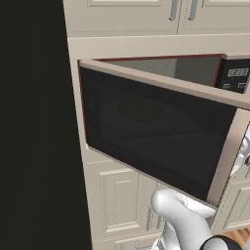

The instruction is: Retrieve the reheated potato from the microwave, then place the potato, cheese, and condiment on the cutting board.

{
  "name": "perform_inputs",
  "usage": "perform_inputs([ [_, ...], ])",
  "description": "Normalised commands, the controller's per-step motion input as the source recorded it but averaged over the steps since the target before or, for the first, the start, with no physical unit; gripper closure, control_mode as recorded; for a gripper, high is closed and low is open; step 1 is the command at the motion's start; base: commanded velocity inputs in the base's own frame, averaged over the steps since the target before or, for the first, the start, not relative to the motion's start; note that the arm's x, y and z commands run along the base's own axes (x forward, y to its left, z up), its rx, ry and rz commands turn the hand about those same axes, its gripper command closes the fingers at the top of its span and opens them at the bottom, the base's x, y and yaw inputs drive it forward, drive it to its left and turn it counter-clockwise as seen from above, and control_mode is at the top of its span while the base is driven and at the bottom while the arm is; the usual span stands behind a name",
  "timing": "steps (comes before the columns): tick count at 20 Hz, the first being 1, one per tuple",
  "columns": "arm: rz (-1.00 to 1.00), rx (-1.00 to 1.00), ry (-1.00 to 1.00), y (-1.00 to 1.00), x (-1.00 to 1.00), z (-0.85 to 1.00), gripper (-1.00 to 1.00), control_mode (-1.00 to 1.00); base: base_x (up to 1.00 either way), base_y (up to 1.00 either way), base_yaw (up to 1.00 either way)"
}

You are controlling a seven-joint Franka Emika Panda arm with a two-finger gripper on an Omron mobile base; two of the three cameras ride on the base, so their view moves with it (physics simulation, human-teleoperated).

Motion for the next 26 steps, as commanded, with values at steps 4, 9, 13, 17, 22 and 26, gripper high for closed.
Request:
perform_inputs([
  [4,0.24,0.07,0.00,0.54,-0.43,-0.11,-1.00,-1.00,0.00,0.00,0.00],
  [9,0.22,0.10,0.00,0.60,-0.46,-0.12,-1.00,-1.00,0.00,0.00,0.00],
  [13,0.17,0.14,0.00,0.62,-0.43,-0.12,-1.00,-1.00,0.00,0.00,0.00],
  [17,0.08,0.17,-0.03,0.60,-0.29,-0.07,-1.00,-1.00,0.00,0.00,0.00],
  [22,0.03,0.16,-0.12,0.60,-0.20,-0.03,-1.00,-1.00,0.00,0.00,0.00],
  [26,0.00,0.14,-0.14,0.64,-0.14,-0.03,-1.00,-1.00,0.00,0.00,0.00],
])
